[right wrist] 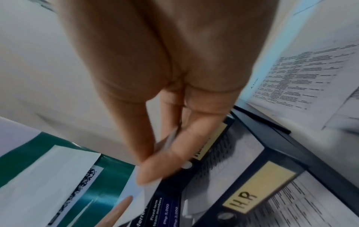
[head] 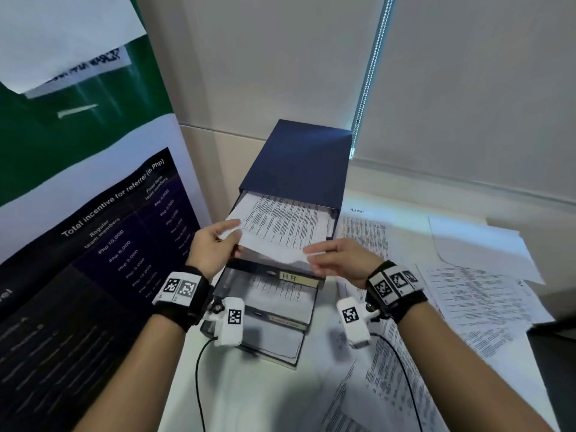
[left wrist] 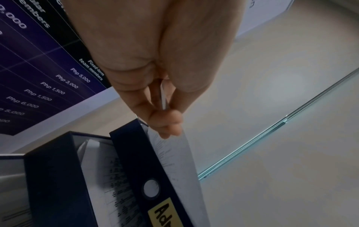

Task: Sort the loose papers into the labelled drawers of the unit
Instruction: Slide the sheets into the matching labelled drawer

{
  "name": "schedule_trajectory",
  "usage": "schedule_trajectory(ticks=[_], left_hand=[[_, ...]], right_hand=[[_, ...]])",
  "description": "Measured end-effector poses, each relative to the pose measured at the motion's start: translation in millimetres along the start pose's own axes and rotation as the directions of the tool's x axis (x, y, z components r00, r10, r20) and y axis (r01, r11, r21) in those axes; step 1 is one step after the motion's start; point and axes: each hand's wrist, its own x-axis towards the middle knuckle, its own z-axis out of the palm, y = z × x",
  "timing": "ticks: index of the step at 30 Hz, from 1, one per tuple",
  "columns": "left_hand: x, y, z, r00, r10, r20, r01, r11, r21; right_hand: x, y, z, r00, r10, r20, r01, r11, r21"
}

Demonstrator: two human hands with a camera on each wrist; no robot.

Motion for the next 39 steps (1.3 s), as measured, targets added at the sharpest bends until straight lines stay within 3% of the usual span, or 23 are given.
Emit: schedule_trajectory(ticks=[2, 4, 6, 9, 12, 14, 16, 18, 20, 22, 23, 24, 25, 27, 29, 30, 33, 37, 39], left_hand=[[11.3, -4.1, 8.1, 0.993, 0.111, -0.042, -0.094, 0.952, 0.292], [15.0, -1.7, 17.5, 0.946, 0.318, -0.058, -0.23, 0.787, 0.572], [18.7, 5.6, 30.0, 0.897, 0.431, 0.102, -0.386, 0.648, 0.657], [31.5, 3.5, 56.3, 0.889, 0.317, 0.329, -0.457, 0.605, 0.651], [44.7, -6.0, 75.4, 0.917, 0.235, 0.322, -0.398, 0.495, 0.772], [48.5, -5.3, 82.4, 0.929, 0.228, 0.291, -0.363, 0.422, 0.83], [48.9, -1.2, 88.2, 0.945, 0.213, 0.249, -0.317, 0.401, 0.86], [48.0, 1.1, 96.3, 0.952, 0.23, 0.202, -0.285, 0.428, 0.857], [38.5, 3.5, 109.4, 0.919, 0.358, 0.168, -0.342, 0.507, 0.791], [15.1, 4.9, 128.9, 0.814, 0.553, 0.176, -0.519, 0.557, 0.649], [-1.3, 2.5, 142.1, 0.756, 0.62, 0.209, -0.612, 0.558, 0.56], [-18.7, -4.1, 157.0, 0.71, 0.649, 0.274, -0.687, 0.553, 0.471], [-35.6, -13.9, 173.0, 0.677, 0.64, 0.363, -0.734, 0.555, 0.391], [-61.4, -45.6, 205.3, 0.654, 0.5, 0.568, -0.729, 0.618, 0.294], [-75.8, -84.2, 233.5, 0.674, 0.224, 0.704, -0.603, 0.716, 0.35], [-79.7, -105.9, 244.0, 0.694, 0.068, 0.717, -0.516, 0.742, 0.429], [-88.8, -153.3, 256.9, 0.727, -0.275, 0.629, -0.22, 0.775, 0.592], [-97.3, -172.6, 263.9, 0.823, -0.367, 0.434, 0.11, 0.852, 0.512], [-97.7, -166.1, 264.5, 0.819, -0.397, 0.414, 0.191, 0.869, 0.456]], right_hand=[[19.4, -5.1, -4.8, 0.991, -0.029, -0.127, 0.036, 0.998, 0.049], [37.8, -13.6, -9.2, 0.973, -0.044, -0.226, 0.06, 0.996, 0.064], [55.8, -19.8, -12.8, 0.953, -0.063, -0.296, 0.078, 0.996, 0.038], [69.7, -24.2, -15.0, 0.952, -0.086, -0.295, 0.067, 0.995, -0.075], [60.7, -21.3, -20.3, 0.966, -0.106, -0.234, 0.121, 0.992, 0.047], [45.9, -13.2, -36.2, 0.954, -0.119, -0.274, 0.179, 0.963, 0.203], [25.1, 9.2, -64.7, 0.925, -0.084, -0.371, 0.187, 0.95, 0.249], [2.1, 51.5, -103.3, 0.859, 0.033, -0.511, 0.063, 0.983, 0.171], [-22.0, 109.8, -145.3, 0.751, 0.199, -0.63, -0.263, 0.965, -0.01], [-38.5, 183.6, -190.8, 0.599, 0.379, -0.706, -0.655, 0.739, -0.159], [-44.1, 225.5, -212.2, 0.525, 0.419, -0.74, -0.777, 0.591, -0.217], [-51.1, 257.1, -224.4, 0.459, 0.457, -0.761, -0.845, 0.49, -0.215], [-63.3, 273.2, -225.6, 0.411, 0.462, -0.786, -0.871, 0.455, -0.188], [-89.9, 273.1, -203.3, 0.367, 0.406, -0.837, -0.842, 0.527, -0.113], [-104.7, 264.3, -186.5, 0.412, 0.339, -0.846, -0.747, 0.658, -0.1], [-105.9, 270.1, -186.2, 0.446, 0.309, -0.84, -0.702, 0.703, -0.114], [-106.1, 269.8, -177.6, 0.528, 0.255, -0.81, -0.604, 0.783, -0.147], [-112.4, 257.8, -169.0, 0.725, 0.053, -0.687, -0.38, 0.862, -0.335], [-121.0, 240.2, -171.2, 0.783, 0.02, -0.621, -0.243, 0.93, -0.277]])
